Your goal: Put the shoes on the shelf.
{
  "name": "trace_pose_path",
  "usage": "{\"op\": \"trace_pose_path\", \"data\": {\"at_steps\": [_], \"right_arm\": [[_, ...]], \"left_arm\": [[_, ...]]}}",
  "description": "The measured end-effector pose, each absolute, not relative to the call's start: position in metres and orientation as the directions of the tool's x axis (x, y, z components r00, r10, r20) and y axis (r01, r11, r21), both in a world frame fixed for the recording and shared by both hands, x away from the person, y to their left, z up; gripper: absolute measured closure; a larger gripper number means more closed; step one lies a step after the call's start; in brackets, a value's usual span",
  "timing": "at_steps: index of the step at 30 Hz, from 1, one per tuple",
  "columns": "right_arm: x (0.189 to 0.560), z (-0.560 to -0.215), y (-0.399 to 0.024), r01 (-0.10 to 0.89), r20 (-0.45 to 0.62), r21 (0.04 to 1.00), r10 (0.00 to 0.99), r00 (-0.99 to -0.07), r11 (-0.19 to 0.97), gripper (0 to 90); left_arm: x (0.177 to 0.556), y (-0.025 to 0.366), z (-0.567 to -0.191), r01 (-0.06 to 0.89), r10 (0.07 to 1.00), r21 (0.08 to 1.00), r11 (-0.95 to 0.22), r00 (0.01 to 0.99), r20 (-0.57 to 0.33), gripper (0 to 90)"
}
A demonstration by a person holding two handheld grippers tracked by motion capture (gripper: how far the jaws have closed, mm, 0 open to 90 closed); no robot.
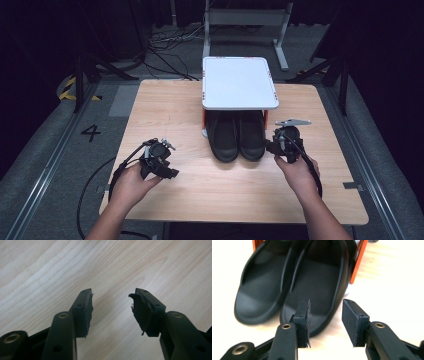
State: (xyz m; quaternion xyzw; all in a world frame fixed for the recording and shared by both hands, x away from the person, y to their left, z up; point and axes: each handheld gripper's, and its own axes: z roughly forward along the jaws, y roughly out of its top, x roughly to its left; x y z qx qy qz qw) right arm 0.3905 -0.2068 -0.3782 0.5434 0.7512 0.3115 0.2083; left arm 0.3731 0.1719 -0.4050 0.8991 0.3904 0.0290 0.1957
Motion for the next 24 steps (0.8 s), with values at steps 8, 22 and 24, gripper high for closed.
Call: {"op": "trace_pose_path", "data": {"at_steps": [8,22,24], "right_arm": [[0.38,-0.387,-0.221,0.705,0.036,0.666,0.933,-0.357,0.244,69.1],[0.381,-0.415,-0.217,0.722,0.025,0.599,0.893,-0.449,0.346,79.7],[0.381,-0.419,-0.216,0.717,0.023,0.596,0.885,-0.466,0.362,80.0]], "left_arm": [[0.382,0.147,-0.398,0.712,0.719,0.402,-0.576,0.675,-0.165,70.8],[0.397,0.09,-0.415,0.678,0.666,0.379,-0.63,0.722,-0.186,89.7],[0.399,0.083,-0.417,0.68,0.668,0.377,-0.629,0.72,-0.186,89.7]]}}
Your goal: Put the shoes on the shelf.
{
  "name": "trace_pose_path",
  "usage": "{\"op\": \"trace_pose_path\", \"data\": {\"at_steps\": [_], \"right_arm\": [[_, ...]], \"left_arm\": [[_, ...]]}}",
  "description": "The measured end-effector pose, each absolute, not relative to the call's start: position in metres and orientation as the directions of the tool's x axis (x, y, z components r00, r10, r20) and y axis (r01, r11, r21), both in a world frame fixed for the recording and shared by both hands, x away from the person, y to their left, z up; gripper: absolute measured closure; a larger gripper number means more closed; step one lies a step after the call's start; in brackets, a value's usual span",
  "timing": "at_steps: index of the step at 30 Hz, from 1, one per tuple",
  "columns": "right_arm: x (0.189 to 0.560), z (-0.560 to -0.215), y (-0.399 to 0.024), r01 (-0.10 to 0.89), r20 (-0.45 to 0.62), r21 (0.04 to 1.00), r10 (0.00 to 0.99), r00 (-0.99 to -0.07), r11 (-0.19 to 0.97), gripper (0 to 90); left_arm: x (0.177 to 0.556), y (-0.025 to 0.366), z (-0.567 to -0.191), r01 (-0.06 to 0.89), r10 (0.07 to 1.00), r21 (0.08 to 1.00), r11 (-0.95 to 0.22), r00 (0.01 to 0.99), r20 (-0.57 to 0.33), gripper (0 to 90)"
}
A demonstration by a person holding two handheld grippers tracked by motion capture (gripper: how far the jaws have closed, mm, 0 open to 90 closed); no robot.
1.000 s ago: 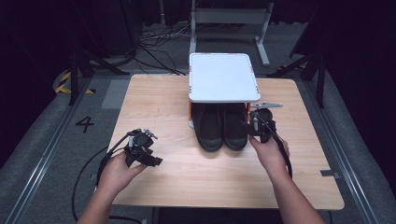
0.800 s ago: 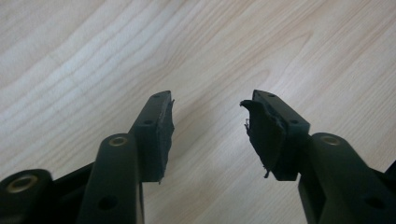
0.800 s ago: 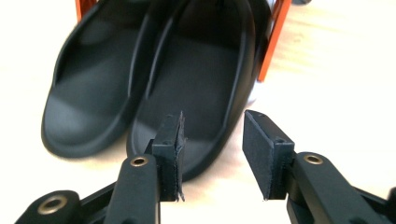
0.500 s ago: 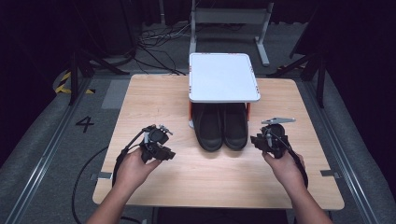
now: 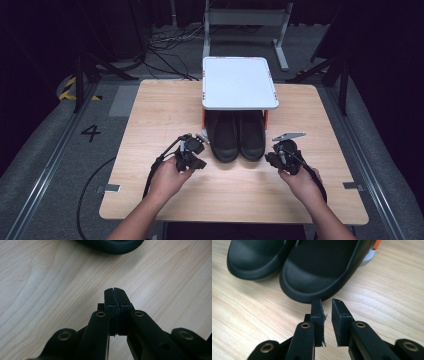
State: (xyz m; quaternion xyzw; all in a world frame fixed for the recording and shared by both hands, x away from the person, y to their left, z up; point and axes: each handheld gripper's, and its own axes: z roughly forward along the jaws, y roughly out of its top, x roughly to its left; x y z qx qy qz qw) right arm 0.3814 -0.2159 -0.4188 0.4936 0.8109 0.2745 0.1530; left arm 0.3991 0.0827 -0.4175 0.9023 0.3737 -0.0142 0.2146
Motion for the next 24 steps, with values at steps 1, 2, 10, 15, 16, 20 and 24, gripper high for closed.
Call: {"op": "trace_pose_path", "data": {"at_steps": [1,2,10,15,16,20,24], "right_arm": [[0.381,-0.419,-0.216,0.717,0.023,0.596,0.885,-0.466,0.362,80.0],[0.382,-0.421,-0.215,0.721,0.031,0.591,0.883,-0.469,0.362,80.0],[0.384,-0.438,-0.2,0.727,0.038,0.554,0.859,-0.51,0.406,83.7],[0.386,-0.44,-0.197,0.732,0.039,0.54,0.857,-0.514,0.415,83.7],[0.386,-0.44,-0.197,0.733,0.041,0.54,0.857,-0.513,0.413,83.8],[0.38,-0.44,-0.194,0.734,0.051,0.517,0.841,-0.539,0.439,83.9],[0.383,-0.442,-0.191,0.744,0.058,0.506,0.844,-0.533,0.435,84.1]], "left_arm": [[0.399,0.083,-0.417,0.68,0.668,0.377,-0.629,0.72,-0.186,89.7],[0.4,0.077,-0.42,0.678,0.667,0.373,-0.633,0.723,-0.181,89.7],[0.402,0.06,-0.431,0.683,0.663,0.36,-0.635,0.722,-0.2,89.7],[0.404,0.052,-0.436,0.683,0.656,0.343,-0.645,0.725,-0.21,89.6],[0.405,0.049,-0.438,0.675,0.646,0.337,-0.656,0.733,-0.212,89.6],[0.406,0.041,-0.441,0.667,0.638,0.327,-0.669,0.742,-0.207,89.6],[0.41,0.035,-0.443,0.672,0.634,0.326,-0.665,0.739,-0.228,89.6]]}}
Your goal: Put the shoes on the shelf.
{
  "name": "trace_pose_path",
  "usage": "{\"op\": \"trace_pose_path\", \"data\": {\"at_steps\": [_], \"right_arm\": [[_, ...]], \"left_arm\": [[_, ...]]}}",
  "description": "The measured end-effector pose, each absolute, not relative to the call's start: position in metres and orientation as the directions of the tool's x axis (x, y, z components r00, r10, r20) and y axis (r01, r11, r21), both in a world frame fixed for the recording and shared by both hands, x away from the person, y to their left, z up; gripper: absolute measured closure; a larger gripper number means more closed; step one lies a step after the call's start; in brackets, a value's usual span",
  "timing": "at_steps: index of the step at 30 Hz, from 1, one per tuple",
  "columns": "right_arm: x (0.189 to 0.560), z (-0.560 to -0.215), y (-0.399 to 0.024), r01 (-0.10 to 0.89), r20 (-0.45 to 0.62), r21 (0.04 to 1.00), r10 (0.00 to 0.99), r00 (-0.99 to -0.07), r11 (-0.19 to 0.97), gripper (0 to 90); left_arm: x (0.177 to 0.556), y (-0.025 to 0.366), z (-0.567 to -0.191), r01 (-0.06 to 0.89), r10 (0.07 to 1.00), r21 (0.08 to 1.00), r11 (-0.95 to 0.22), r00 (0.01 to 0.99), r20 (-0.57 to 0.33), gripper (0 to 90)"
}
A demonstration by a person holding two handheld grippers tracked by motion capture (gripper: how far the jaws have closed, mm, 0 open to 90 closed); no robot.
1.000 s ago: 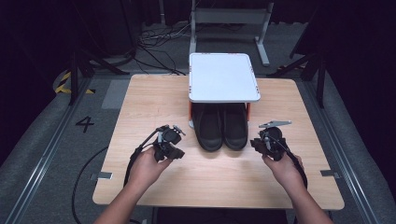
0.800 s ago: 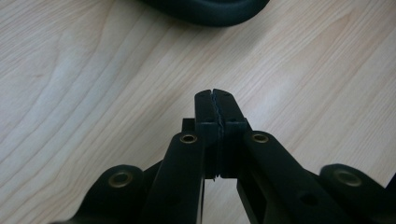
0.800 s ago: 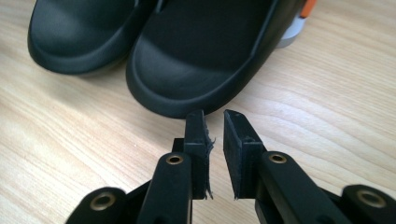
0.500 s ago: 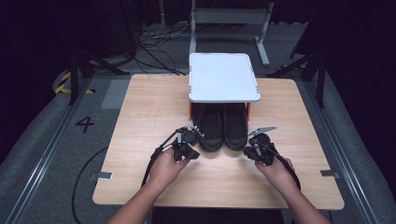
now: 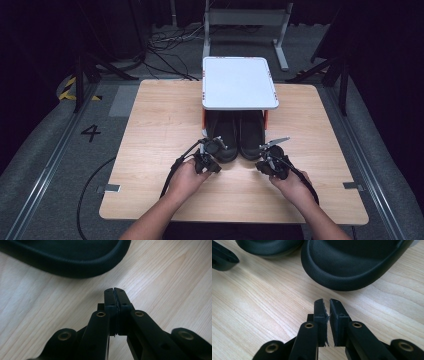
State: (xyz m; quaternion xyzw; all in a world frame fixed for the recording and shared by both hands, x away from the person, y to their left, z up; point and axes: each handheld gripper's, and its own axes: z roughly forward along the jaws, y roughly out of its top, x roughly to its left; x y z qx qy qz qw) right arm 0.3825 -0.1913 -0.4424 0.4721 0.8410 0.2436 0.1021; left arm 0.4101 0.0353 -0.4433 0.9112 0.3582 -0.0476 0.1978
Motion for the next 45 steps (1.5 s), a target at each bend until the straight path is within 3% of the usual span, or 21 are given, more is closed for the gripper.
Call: {"op": "trace_pose_path", "data": {"at_steps": [9,13,26,30,36,38,43,45], "right_arm": [[0.393,-0.443,-0.184,0.758,0.069,0.492,0.849,-0.524,0.428,85.8],[0.399,-0.443,-0.185,0.762,0.069,0.495,0.855,-0.514,0.418,85.8],[0.433,-0.445,-0.179,0.79,0.078,0.47,0.873,-0.481,0.394,86.6],[0.422,-0.441,-0.177,0.805,0.13,0.44,0.859,-0.496,0.398,85.5],[0.413,-0.426,-0.171,0.786,0.19,0.479,0.828,-0.528,0.392,85.5],[0.429,-0.433,-0.172,0.817,0.208,0.435,0.84,-0.501,0.379,90.0],[0.438,-0.437,-0.175,0.826,0.189,0.441,0.863,-0.469,0.352,90.0],[0.444,-0.438,-0.179,0.836,0.202,0.446,0.873,-0.443,0.321,90.0]], "left_arm": [[0.421,0.02,-0.448,0.68,0.649,0.325,-0.658,0.73,-0.215,89.6],[0.425,0.018,-0.446,0.676,0.67,0.329,-0.659,0.727,-0.151,89.6],[0.448,0.024,-0.447,0.717,0.697,0.336,-0.611,0.688,-0.2,89.6],[0.446,0.025,-0.446,0.722,0.705,0.335,-0.606,0.682,-0.195,89.6],[0.447,0.026,-0.445,0.735,0.713,0.326,-0.595,0.669,-0.209,89.5],[0.446,0.026,-0.443,0.727,0.712,0.33,-0.602,0.676,-0.191,89.5],[0.447,0.032,-0.438,0.73,0.733,0.358,-0.582,0.661,-0.158,89.5],[0.452,0.037,-0.436,0.745,0.742,0.375,-0.552,0.644,-0.187,89.5]]}}
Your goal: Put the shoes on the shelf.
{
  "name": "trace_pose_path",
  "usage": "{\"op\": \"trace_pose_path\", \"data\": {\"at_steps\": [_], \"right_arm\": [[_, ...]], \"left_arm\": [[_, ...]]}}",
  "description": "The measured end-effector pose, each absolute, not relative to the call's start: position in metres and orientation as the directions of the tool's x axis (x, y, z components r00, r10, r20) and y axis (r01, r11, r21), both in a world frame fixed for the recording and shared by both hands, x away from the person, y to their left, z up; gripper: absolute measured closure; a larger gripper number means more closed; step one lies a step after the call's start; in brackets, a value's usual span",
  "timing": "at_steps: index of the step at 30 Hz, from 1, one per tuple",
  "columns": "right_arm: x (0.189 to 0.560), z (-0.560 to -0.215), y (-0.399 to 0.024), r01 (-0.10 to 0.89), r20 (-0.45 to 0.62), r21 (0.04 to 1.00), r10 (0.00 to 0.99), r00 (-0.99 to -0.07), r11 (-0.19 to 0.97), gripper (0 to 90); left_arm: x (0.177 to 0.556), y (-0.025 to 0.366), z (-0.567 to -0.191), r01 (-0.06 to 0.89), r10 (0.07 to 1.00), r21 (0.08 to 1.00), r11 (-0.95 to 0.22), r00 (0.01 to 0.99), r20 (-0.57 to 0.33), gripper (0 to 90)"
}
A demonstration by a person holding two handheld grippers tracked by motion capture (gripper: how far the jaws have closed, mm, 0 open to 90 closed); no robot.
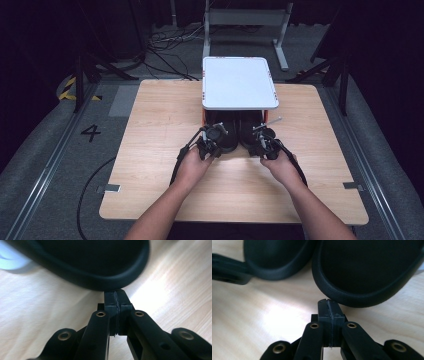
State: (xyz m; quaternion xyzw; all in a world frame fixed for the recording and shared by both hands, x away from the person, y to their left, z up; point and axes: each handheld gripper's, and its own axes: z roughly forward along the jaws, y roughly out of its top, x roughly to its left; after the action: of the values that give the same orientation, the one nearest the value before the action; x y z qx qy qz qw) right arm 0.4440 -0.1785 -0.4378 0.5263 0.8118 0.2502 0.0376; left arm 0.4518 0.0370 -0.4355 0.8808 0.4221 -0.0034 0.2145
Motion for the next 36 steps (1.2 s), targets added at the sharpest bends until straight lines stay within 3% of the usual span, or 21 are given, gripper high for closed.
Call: {"op": "trace_pose_path", "data": {"at_steps": [4,12,19,28,32,36], "right_arm": [[0.459,-0.441,-0.179,0.851,0.206,0.431,0.886,-0.416,0.3,89.9],[0.461,-0.439,-0.168,0.834,0.211,0.442,0.865,-0.455,0.33,89.0],[0.439,-0.441,-0.127,0.766,0.192,0.444,0.785,-0.589,0.466,90.0],[0.47,-0.45,-0.094,0.758,0.144,0.441,0.796,-0.588,0.48,90.0],[0.465,-0.452,-0.094,0.756,0.147,0.467,0.802,-0.578,0.459,87.5],[0.446,-0.433,-0.107,0.702,0.136,0.522,0.765,-0.629,0.484,82.7]], "left_arm": [[0.446,0.031,-0.433,0.733,0.713,0.361,-0.576,0.667,-0.217,89.2],[0.442,0.01,-0.433,0.708,0.679,0.333,-0.622,0.7,-0.219,88.1],[0.439,0.033,-0.423,0.734,0.711,0.348,-0.583,0.669,-0.217,86.8],[0.44,0.067,-0.422,0.772,0.753,0.367,-0.52,0.617,-0.231,86.1],[0.439,0.07,-0.422,0.775,0.755,0.361,-0.519,0.613,-0.232,85.2],[0.437,0.073,-0.418,0.766,0.753,0.364,-0.529,0.622,-0.214,81.8]]}}
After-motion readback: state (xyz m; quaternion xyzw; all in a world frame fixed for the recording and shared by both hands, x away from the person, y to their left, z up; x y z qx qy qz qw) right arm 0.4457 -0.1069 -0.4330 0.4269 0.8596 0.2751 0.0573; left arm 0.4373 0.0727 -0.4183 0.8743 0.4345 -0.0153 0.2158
